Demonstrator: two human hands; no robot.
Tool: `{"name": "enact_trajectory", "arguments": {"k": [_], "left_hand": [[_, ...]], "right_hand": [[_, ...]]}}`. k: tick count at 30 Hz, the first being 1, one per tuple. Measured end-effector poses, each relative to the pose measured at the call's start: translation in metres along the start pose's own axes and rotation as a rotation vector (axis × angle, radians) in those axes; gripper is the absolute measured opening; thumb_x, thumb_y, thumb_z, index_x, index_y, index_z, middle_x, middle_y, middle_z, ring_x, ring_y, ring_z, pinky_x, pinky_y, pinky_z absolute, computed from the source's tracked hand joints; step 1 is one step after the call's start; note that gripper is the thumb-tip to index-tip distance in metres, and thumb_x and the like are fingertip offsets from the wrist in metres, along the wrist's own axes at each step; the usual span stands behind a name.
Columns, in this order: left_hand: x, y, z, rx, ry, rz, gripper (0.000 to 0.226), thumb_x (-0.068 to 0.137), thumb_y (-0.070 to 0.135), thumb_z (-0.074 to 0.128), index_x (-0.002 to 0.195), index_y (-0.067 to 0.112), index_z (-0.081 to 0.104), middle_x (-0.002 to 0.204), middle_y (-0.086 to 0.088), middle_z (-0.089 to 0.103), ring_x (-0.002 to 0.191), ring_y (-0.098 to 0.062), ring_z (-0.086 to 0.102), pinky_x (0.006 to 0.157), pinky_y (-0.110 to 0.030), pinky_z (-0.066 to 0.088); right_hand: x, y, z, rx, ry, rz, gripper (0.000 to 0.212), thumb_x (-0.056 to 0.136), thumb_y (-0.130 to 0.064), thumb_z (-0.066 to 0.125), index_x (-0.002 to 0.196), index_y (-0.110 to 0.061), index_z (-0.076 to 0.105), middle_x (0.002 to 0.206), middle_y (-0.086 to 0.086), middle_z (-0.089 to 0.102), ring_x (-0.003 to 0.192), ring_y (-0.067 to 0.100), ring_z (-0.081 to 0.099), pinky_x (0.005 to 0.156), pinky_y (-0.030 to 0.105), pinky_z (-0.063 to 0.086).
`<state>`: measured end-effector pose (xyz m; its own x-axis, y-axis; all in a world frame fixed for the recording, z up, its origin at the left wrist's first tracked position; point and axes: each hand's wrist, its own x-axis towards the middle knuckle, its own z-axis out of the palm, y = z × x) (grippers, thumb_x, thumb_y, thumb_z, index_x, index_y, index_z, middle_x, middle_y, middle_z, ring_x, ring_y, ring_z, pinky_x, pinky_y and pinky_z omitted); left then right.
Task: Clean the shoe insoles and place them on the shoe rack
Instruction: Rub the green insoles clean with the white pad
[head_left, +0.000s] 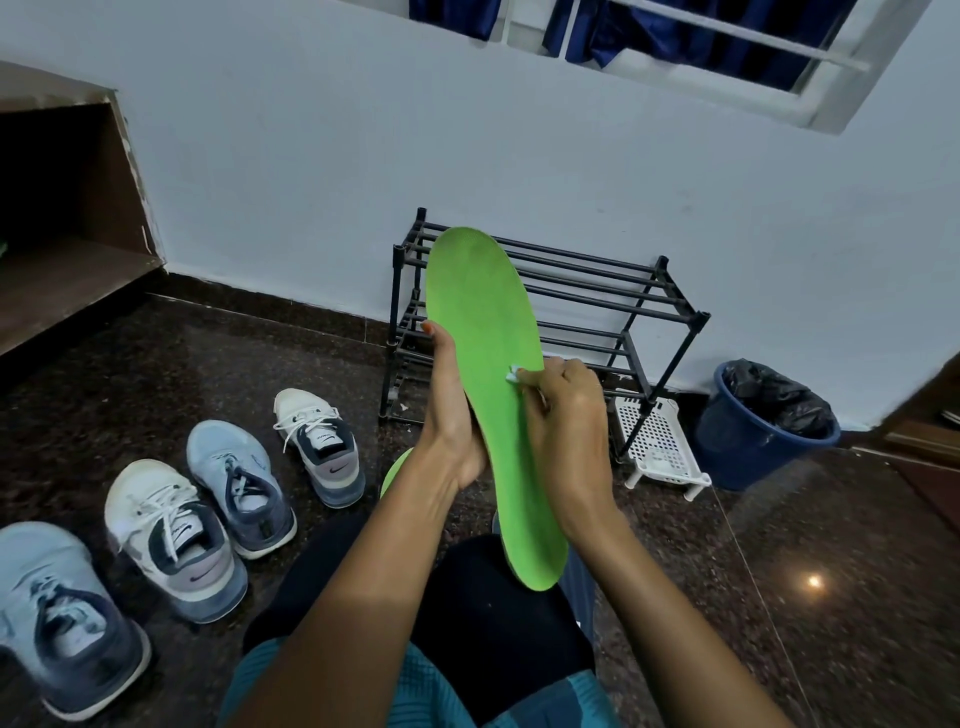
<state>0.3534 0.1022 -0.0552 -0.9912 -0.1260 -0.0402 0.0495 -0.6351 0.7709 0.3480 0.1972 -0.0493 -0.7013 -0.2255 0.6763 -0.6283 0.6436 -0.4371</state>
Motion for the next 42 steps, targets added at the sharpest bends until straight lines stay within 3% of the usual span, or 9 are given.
{"name": "enact_trajectory", "arguments": {"k": [7,17,23,27,30,32,35,38,42], "left_hand": [[-0.003,0.004,-0.001,-0.032,-0.021,-0.043,0.096,0.083,0.077,0.000,0.108,0.009,0.064,0.115,-0.029,0.063,0.113,-0.043,0.058,0.092,-0.046,0.051],[0.000,-0.001,-0.001,0.013,0.023,-0.008,0.091,0.087,0.073,0.005,0.117,0.010,0.062,0.101,-0.015,0.071,0.087,-0.025,0.070,0.069,-0.034,0.058],[0.000,0.001,-0.002,-0.044,0.007,-0.037,0.098,0.082,0.079,0.003,0.112,0.007,0.063,0.114,-0.029,0.063,0.109,-0.040,0.062,0.090,-0.043,0.053],[-0.001,0.001,-0.001,-0.029,0.033,-0.036,0.096,0.084,0.077,0.004,0.115,0.008,0.063,0.107,-0.022,0.069,0.099,-0.033,0.068,0.082,-0.040,0.057],[-0.002,0.001,0.000,-0.008,0.047,0.004,0.087,0.088,0.072,0.004,0.097,0.015,0.069,0.088,-0.009,0.074,0.080,-0.021,0.072,0.071,-0.035,0.057],[-0.002,0.001,0.000,-0.028,0.040,-0.004,0.091,0.087,0.072,0.003,0.087,0.015,0.074,0.088,-0.011,0.074,0.080,-0.022,0.072,0.073,-0.037,0.055],[-0.003,0.003,-0.002,-0.063,-0.008,-0.044,0.103,0.082,0.078,0.000,0.113,0.005,0.067,0.109,-0.023,0.068,0.099,-0.033,0.067,0.082,-0.040,0.056],[-0.002,0.004,-0.004,-0.097,-0.015,-0.029,0.104,0.083,0.078,0.000,0.119,0.001,0.060,0.101,-0.023,0.069,0.087,-0.031,0.070,0.070,-0.036,0.059],[-0.001,0.002,-0.002,-0.060,-0.021,-0.004,0.101,0.083,0.077,0.001,0.111,0.004,0.064,0.099,-0.020,0.070,0.085,-0.029,0.070,0.071,-0.035,0.059]], "right_hand": [[-0.020,-0.005,0.000,0.155,-0.035,0.010,0.018,0.079,0.006,0.063,0.093,-0.002,0.071,0.082,0.008,0.060,0.076,0.024,0.058,0.068,0.030,0.046],[0.001,0.004,-0.003,0.070,0.003,0.044,0.016,0.082,0.006,0.060,0.094,0.002,0.069,0.081,0.000,0.050,0.074,0.022,0.055,0.067,0.023,0.041],[-0.012,-0.005,-0.005,0.222,-0.096,0.117,0.021,0.080,0.008,0.062,0.096,-0.003,0.071,0.087,0.001,0.058,0.074,-0.001,0.050,0.070,0.003,0.038],[0.000,-0.001,-0.005,0.181,-0.050,0.073,0.017,0.080,0.009,0.061,0.093,0.002,0.069,0.081,-0.002,0.049,0.074,0.010,0.052,0.068,0.011,0.043],[0.007,0.004,-0.004,0.119,-0.014,0.089,0.017,0.082,0.006,0.060,0.095,0.001,0.069,0.080,0.003,0.050,0.074,0.018,0.054,0.068,0.025,0.046],[0.006,0.003,-0.003,0.157,-0.012,0.086,0.017,0.081,0.008,0.060,0.094,0.001,0.069,0.079,0.000,0.051,0.070,0.012,0.053,0.068,0.015,0.043],[-0.002,-0.004,-0.001,0.248,-0.074,0.120,0.019,0.079,0.009,0.061,0.093,0.000,0.070,0.083,0.000,0.057,0.071,0.002,0.054,0.067,0.003,0.040],[-0.008,-0.007,-0.001,0.289,-0.112,0.122,0.020,0.078,0.011,0.062,0.092,-0.001,0.071,0.087,0.001,0.059,0.075,-0.009,0.051,0.068,0.000,0.039],[-0.001,-0.004,-0.002,0.200,-0.054,0.089,0.017,0.079,0.008,0.062,0.093,0.001,0.070,0.081,0.002,0.050,0.072,0.009,0.051,0.068,0.005,0.038]]}}
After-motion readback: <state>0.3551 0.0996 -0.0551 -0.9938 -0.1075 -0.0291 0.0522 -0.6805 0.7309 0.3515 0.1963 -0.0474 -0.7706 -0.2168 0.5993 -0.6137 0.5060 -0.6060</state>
